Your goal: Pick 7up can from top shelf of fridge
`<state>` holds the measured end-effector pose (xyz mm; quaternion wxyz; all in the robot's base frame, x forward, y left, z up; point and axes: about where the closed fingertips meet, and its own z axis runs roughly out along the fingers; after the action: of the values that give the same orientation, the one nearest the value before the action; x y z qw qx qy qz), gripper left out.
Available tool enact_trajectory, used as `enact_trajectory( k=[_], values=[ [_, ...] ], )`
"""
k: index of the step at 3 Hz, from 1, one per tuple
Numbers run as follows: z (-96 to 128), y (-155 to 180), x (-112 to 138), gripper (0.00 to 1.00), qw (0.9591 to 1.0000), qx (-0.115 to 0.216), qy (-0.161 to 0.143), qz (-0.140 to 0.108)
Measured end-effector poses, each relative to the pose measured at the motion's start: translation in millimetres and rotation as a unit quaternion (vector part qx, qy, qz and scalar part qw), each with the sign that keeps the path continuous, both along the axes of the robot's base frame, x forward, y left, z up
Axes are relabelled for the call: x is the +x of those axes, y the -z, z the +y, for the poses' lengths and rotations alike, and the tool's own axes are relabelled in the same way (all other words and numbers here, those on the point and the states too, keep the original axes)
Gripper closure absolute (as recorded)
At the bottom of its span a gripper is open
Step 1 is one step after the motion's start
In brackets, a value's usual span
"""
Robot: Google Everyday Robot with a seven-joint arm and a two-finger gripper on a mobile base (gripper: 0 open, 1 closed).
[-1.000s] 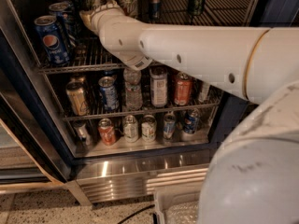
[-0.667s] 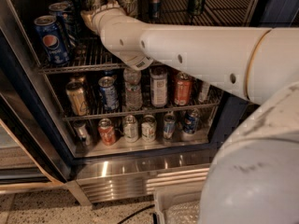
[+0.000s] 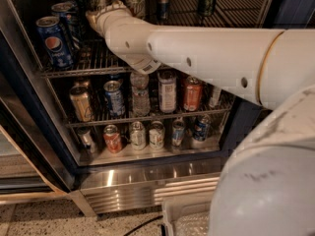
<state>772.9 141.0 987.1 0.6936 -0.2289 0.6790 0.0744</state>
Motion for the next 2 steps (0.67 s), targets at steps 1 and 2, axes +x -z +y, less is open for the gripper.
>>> enact_trajectory(
  k=[1, 2],
  values=[
    [0.2, -0.3, 0.1, 0.37, 1.0, 0.0, 0.0, 0.0],
    [4.1, -2.8, 3.6, 0.36, 1.0, -0.002, -0.003, -0.003]
  ],
)
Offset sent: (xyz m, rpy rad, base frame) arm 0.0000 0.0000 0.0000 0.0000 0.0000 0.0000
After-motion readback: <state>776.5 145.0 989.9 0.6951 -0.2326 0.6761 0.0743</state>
